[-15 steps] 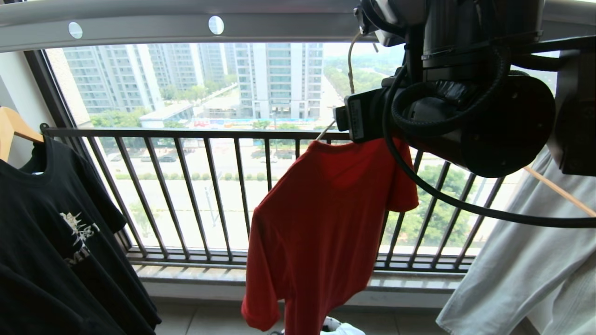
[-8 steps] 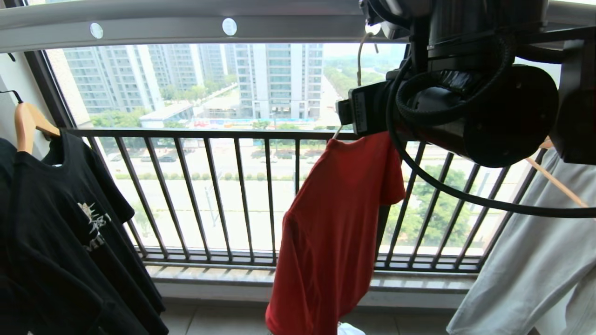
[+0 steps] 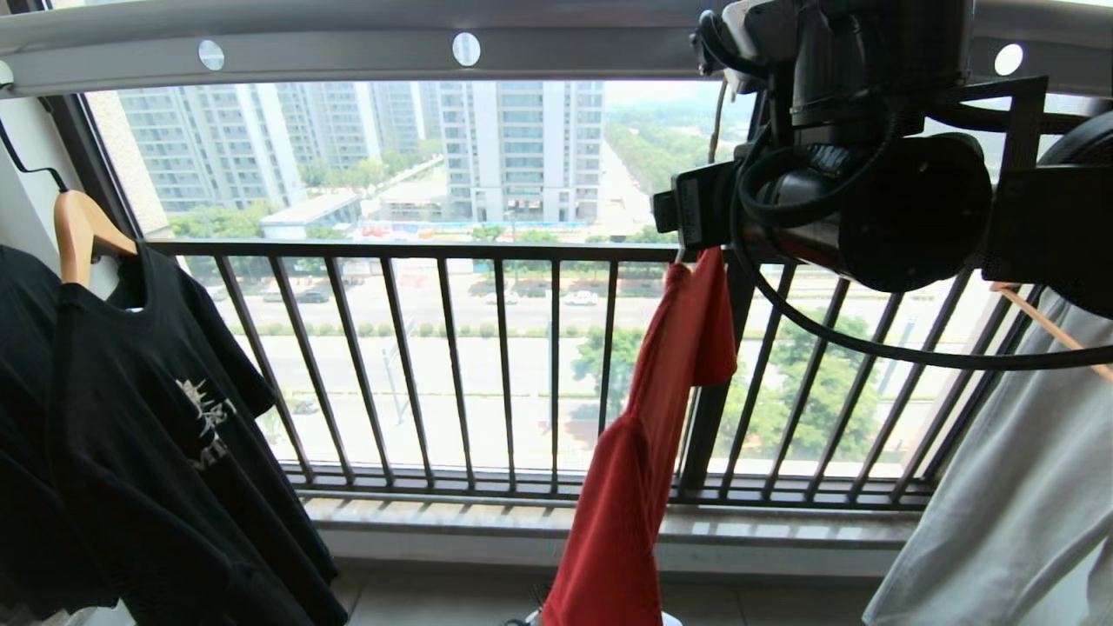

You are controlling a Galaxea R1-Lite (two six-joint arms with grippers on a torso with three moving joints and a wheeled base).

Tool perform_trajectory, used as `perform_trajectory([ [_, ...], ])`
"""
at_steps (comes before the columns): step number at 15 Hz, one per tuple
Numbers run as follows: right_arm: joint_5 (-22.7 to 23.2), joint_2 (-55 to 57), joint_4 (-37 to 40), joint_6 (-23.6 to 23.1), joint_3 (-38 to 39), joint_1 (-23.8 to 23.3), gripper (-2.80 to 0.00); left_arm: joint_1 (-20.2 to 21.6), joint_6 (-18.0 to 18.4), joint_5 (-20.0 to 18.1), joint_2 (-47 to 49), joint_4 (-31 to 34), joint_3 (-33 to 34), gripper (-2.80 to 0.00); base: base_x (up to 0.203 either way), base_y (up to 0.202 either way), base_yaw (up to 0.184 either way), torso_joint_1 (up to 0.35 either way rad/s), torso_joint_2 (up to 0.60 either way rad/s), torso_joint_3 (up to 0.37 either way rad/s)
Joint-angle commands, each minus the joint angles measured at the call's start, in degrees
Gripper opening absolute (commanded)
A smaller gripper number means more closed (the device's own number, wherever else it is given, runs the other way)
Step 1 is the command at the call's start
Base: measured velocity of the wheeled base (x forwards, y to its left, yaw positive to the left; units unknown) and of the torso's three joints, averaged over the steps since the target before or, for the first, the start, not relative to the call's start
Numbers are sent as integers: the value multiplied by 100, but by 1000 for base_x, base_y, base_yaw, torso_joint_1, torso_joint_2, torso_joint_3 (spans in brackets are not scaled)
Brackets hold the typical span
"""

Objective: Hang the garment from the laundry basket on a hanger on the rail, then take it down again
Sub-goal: Take the clothes off the clothes rack

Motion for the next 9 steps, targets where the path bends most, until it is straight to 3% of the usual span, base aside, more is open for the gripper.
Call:
perform_trajectory([
  [1, 184, 80, -5, -1, -1, -279, 0, 1, -3, 0, 0, -1, 0, -280, 0, 0, 0, 0, 0, 0],
  [9, 619, 367, -352, -10, -265, -654, 0, 1, -3, 0, 5, -1, 0, -280, 0, 0, 0, 0, 0, 0],
])
